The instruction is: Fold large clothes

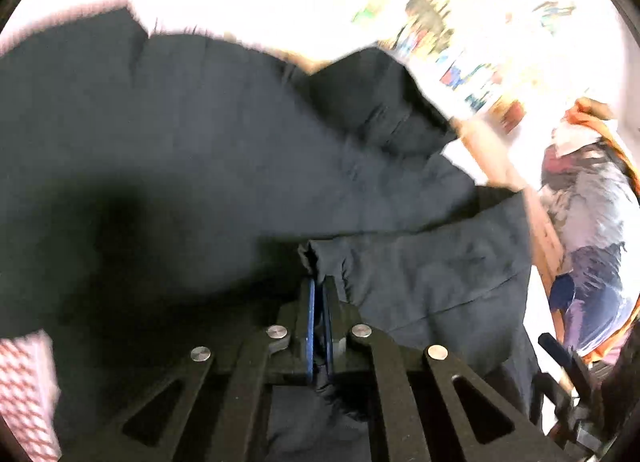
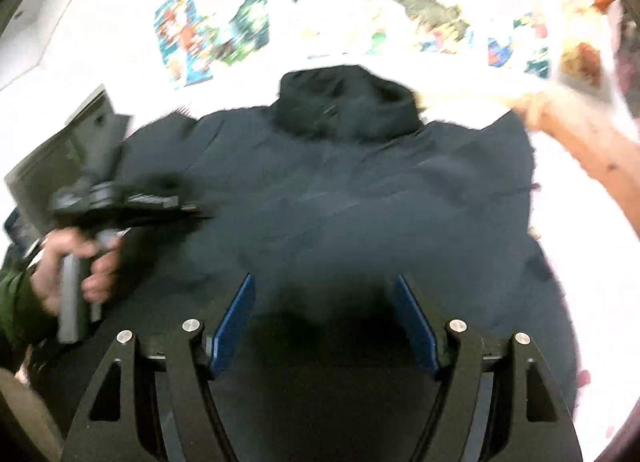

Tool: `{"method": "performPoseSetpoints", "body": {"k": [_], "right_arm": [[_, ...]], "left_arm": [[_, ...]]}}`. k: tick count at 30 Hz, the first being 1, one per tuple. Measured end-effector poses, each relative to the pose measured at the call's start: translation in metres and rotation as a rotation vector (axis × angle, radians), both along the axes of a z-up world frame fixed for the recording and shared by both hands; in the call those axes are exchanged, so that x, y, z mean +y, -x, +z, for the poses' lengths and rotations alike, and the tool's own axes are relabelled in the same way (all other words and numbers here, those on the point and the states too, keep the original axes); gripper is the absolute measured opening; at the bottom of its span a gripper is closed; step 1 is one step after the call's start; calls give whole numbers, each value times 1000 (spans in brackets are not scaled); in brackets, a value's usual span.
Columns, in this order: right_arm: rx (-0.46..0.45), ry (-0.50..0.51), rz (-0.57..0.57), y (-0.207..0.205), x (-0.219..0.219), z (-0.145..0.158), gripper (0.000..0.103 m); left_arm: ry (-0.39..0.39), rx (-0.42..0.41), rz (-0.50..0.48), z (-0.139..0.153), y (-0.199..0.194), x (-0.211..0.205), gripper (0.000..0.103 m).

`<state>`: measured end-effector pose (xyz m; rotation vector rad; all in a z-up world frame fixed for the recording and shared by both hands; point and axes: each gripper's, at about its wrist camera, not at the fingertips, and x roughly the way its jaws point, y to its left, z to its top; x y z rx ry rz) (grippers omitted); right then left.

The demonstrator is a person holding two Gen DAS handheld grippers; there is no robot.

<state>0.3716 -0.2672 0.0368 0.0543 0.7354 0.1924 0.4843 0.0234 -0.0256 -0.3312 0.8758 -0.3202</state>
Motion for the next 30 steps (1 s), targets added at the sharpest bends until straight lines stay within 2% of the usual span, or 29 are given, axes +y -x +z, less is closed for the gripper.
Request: {"method": "performPoseSetpoints", "body": {"k": [3, 5, 7, 12, 13, 17, 20, 23, 26, 30], "right_arm": [[-61, 17, -58, -14, -20, 15, 66], [-109, 40, -87, -27, -30, 22, 66], [-126, 62, -105, -42, -34, 22, 66], [-57, 82, -91, -96, -30, -1, 66], [-28, 104, -76, -108, -25, -11, 66], [93, 205, -6, -139, 2, -52, 61], [178, 238, 11, -150, 13, -76, 61], [214, 263, 5, -154, 18, -88, 62], [208, 286, 0, -151, 23, -93, 63], [176, 306, -23, -145, 26, -98, 69]], "left_arm": [[-50, -144, 42, 34, 10, 12, 4], [-99, -211, 94, 52, 16, 21, 4], [-151, -235, 150, 61, 19, 35, 4], [-212, -133, 187, 40, 10, 57, 4], [-235, -101, 189, 29, 5, 57, 4], [-317, -64, 203, 6, -1, 54, 4], [-350, -37, 210, -4, -7, 55, 4], [-370, -1, 211, -14, -10, 53, 5], [-357, 25, 213, -24, -14, 56, 7], [-233, 16, 222, -23, -8, 72, 10]]}}
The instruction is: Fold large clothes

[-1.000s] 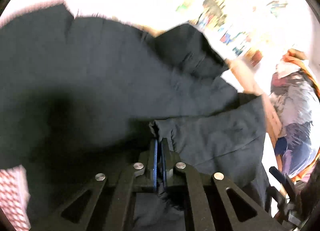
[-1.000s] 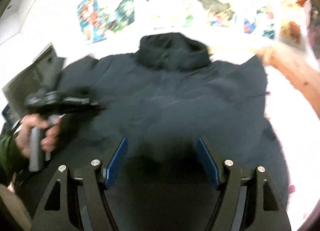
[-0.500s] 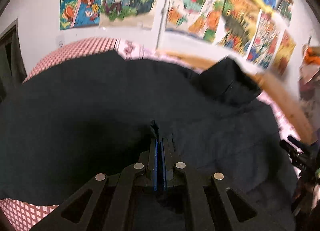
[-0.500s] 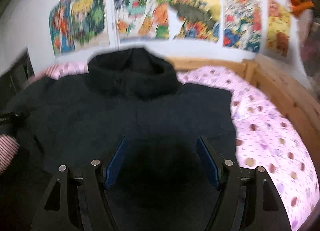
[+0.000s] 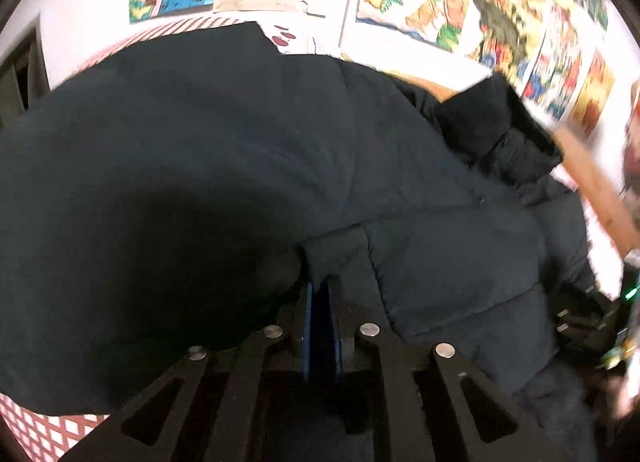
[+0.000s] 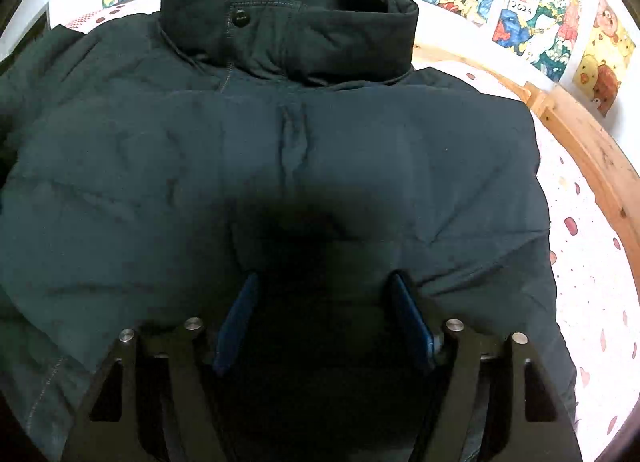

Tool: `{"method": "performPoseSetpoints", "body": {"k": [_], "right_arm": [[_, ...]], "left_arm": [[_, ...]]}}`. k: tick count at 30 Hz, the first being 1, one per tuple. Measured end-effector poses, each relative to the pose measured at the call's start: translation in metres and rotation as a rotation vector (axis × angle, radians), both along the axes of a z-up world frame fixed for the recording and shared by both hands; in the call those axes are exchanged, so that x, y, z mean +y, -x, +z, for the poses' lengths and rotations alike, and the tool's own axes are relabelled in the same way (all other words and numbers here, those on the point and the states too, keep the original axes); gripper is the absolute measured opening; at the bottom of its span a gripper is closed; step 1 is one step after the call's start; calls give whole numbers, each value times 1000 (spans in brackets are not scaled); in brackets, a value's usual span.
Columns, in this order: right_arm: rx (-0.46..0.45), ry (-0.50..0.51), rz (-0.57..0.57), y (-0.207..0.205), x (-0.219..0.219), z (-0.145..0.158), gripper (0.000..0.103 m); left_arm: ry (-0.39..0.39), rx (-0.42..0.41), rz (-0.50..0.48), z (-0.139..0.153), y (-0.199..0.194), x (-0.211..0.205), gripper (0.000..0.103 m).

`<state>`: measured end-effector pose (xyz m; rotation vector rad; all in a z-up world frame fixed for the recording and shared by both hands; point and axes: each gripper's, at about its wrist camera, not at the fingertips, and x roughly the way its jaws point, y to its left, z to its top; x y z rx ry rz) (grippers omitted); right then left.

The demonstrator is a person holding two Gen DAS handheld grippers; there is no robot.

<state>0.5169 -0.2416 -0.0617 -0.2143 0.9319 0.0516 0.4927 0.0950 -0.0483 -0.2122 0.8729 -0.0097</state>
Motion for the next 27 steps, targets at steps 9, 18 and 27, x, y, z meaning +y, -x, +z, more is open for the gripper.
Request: {"method": "performPoseSetpoints", "body": {"k": [9, 18, 27], "right_arm": [[-92, -127, 67, 13, 9, 47, 76], [-89, -149, 479, 33, 147, 82, 80], [-46, -95, 439, 27, 232, 60, 80]], "left_arm": [[126, -57, 12, 28, 52, 20, 64], [270, -134, 242, 43, 137, 98, 87], [571, -223, 576, 10, 188, 199, 89]]}}
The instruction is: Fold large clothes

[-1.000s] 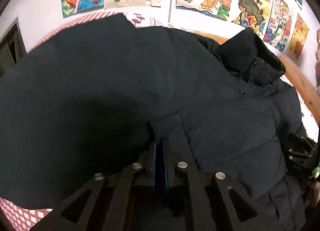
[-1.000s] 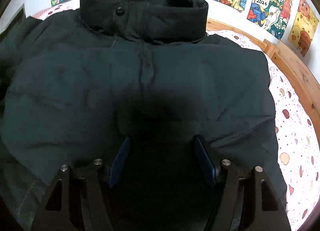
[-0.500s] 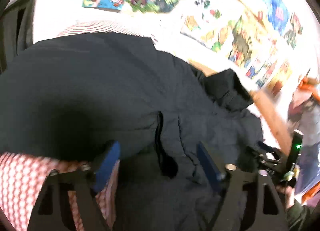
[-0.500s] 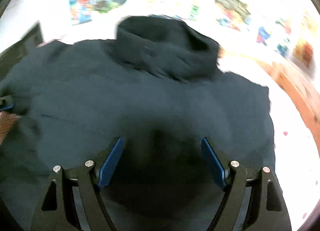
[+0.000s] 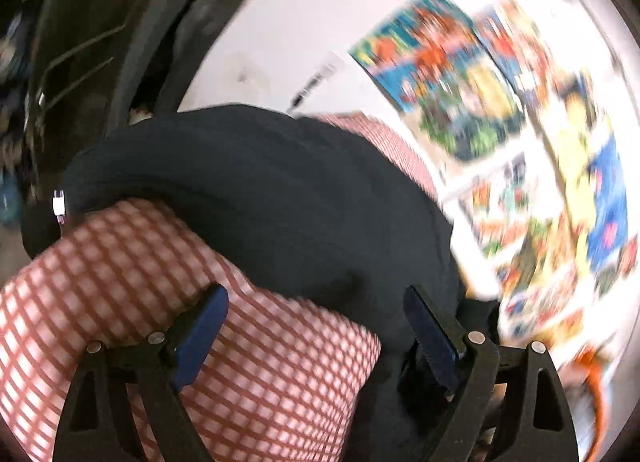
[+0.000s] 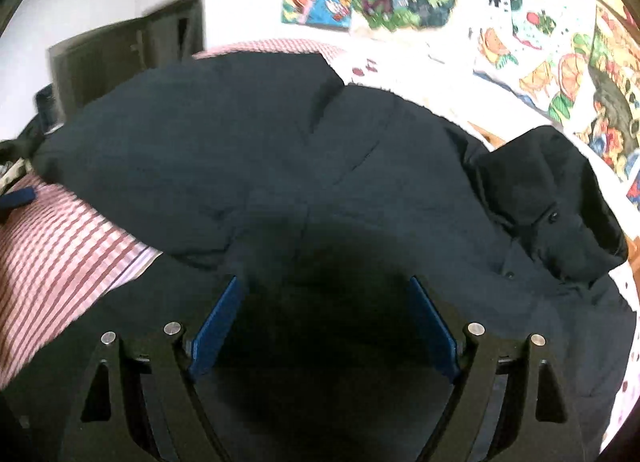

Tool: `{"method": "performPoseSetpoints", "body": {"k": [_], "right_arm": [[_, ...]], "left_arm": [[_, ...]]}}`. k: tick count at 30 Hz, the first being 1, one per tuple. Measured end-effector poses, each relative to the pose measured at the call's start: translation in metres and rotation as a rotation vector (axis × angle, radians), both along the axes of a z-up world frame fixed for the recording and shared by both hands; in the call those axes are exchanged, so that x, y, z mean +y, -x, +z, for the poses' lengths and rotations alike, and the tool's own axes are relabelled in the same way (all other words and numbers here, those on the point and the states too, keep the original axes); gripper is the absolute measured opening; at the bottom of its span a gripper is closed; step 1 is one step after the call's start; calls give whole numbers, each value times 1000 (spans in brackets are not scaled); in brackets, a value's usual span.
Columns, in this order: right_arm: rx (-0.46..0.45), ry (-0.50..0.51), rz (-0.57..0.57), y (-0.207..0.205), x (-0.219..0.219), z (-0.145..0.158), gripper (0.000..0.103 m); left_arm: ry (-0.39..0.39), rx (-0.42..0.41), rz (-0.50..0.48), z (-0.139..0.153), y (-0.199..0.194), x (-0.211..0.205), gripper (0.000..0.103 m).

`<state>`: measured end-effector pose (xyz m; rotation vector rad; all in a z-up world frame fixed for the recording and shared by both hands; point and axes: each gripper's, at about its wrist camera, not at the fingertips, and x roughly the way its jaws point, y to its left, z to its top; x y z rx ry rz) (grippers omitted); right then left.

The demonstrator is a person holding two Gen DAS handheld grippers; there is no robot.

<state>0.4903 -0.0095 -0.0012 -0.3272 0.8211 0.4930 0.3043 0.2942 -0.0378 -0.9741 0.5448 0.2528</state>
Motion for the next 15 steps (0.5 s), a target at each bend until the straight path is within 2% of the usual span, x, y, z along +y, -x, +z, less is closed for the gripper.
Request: {"method": "performPoseSetpoints", "body": {"k": [3, 6, 9, 10, 11, 13, 14, 15], "right_arm": [[37, -3, -47, -6, 5, -15, 81], [45, -14, -65, -1, 3, -25, 83], [39, -17, -75, 4, -1, -33, 89], [44, -19, -82, 4, -1, -36, 91], [48, -21, -87, 5, -3, -39, 92], [49, -25, -88, 8, -5, -40, 92], [47, -26, -88, 10, -6, -39, 92], [45, -29, -87, 12, -7, -37, 92]], "left_arm": [[89, -43, 88, -6, 7, 18, 89], [173, -47, 157, -14, 3, 29, 88], [214, -57, 195, -16, -4, 37, 87], [216, -62, 209, -16, -7, 39, 84], [206, -60, 214, -15, -8, 40, 79], [155, -18, 216, -9, -16, 42, 50], [126, 2, 209, -5, -21, 42, 43], [86, 24, 205, -2, -26, 42, 29]]}}
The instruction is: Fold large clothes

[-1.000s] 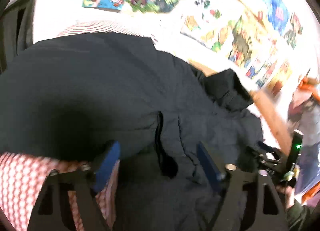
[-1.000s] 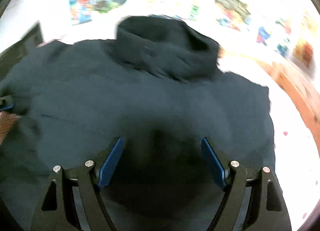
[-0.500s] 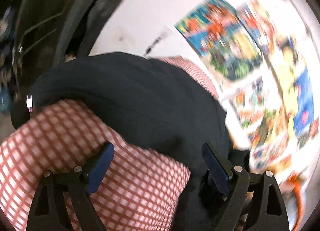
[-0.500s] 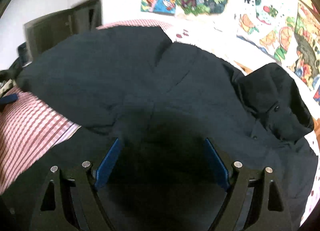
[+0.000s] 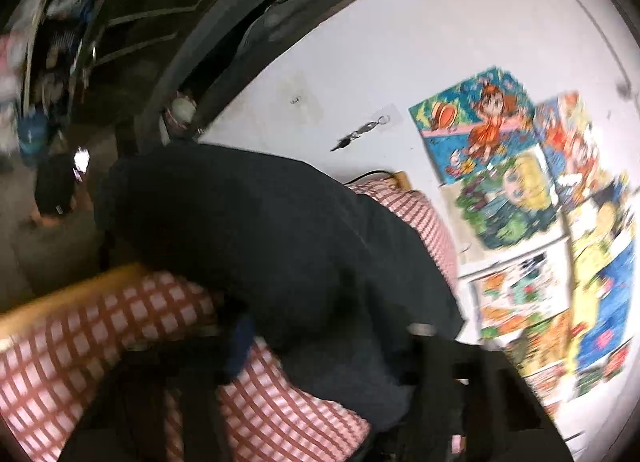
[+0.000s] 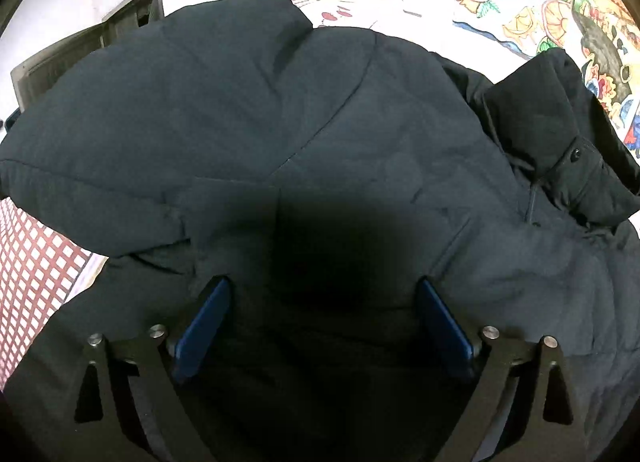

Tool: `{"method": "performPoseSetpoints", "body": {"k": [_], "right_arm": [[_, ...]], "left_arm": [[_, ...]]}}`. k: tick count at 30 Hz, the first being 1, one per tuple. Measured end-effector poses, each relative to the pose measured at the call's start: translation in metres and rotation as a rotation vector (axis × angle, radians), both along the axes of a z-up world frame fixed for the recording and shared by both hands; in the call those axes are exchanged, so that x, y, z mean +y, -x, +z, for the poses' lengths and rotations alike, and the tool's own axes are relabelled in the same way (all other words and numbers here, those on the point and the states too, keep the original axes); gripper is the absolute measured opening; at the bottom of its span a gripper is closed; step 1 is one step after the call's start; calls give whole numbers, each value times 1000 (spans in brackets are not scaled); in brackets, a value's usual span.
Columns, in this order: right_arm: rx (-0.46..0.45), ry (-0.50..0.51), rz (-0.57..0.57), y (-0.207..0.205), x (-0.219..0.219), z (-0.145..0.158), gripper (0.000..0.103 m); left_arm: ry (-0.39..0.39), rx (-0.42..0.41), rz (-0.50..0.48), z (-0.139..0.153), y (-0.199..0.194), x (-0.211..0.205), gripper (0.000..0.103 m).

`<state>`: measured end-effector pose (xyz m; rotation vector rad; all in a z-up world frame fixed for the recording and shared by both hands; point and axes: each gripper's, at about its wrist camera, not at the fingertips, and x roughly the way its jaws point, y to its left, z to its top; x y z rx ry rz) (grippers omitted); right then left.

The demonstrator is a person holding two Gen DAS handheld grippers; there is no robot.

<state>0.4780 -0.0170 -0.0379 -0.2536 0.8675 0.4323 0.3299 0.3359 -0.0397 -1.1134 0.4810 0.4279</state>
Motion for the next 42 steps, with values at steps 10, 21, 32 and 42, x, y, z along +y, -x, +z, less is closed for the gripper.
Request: {"method": "performPoseSetpoints", "body": {"k": [10, 21, 32, 42], "right_arm": [[-11, -116, -13, 29, -50, 41, 92], [98, -461, -230, -9, -146, 60, 92], [-9, -436, -376, 16, -243, 75, 92], [18, -369, -474, 28, -306, 55, 92]], "left_arm": [[-401, -25, -70, 79, -3, -29, 8], [-890, -221, -428, 192, -41, -163, 8], [-1034, -311, -868, 192, -69, -314, 8], [-1158, -168, -1328, 108, -73, -441, 8]]}}
